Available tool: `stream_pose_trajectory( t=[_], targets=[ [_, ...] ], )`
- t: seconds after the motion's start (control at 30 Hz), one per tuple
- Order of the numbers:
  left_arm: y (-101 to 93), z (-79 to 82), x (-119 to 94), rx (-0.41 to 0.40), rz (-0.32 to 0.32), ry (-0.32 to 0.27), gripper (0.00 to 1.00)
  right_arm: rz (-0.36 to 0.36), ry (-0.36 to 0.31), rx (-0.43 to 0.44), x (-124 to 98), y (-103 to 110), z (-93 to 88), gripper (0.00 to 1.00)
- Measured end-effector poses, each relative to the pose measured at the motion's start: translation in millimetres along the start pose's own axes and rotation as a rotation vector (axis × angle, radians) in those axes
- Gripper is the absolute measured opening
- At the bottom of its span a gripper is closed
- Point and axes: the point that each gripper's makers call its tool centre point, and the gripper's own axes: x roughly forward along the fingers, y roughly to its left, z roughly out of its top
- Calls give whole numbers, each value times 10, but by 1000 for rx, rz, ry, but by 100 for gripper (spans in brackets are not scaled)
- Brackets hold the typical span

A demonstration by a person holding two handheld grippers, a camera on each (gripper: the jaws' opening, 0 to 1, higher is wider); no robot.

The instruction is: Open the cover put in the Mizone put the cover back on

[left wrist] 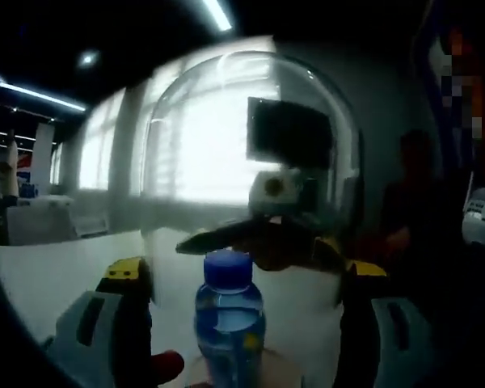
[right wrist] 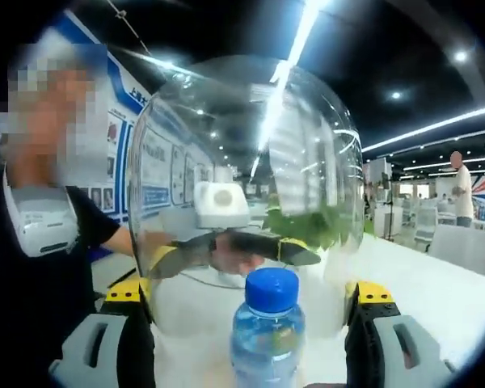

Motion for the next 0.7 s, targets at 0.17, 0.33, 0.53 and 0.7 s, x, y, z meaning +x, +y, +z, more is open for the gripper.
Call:
stream_pose_trajectory(
  t=[0.17, 0.33, 0.53, 0.7],
  targets=[
    [15, -141, -3, -14, 6, 6, 83, 5, 1, 15, 5, -15, -138, 91],
    [29, -260, -12, -15, 8, 23, 83, 9, 6, 20, 13, -26, -258, 91],
    [27, -397, -42, -18, 12, 41, 83, 15, 30, 20, 42, -9, -379, 91],
    [27, -501, -55, -20, 11, 47, 83, 14, 49, 18, 50, -17, -473, 91]
  ],
)
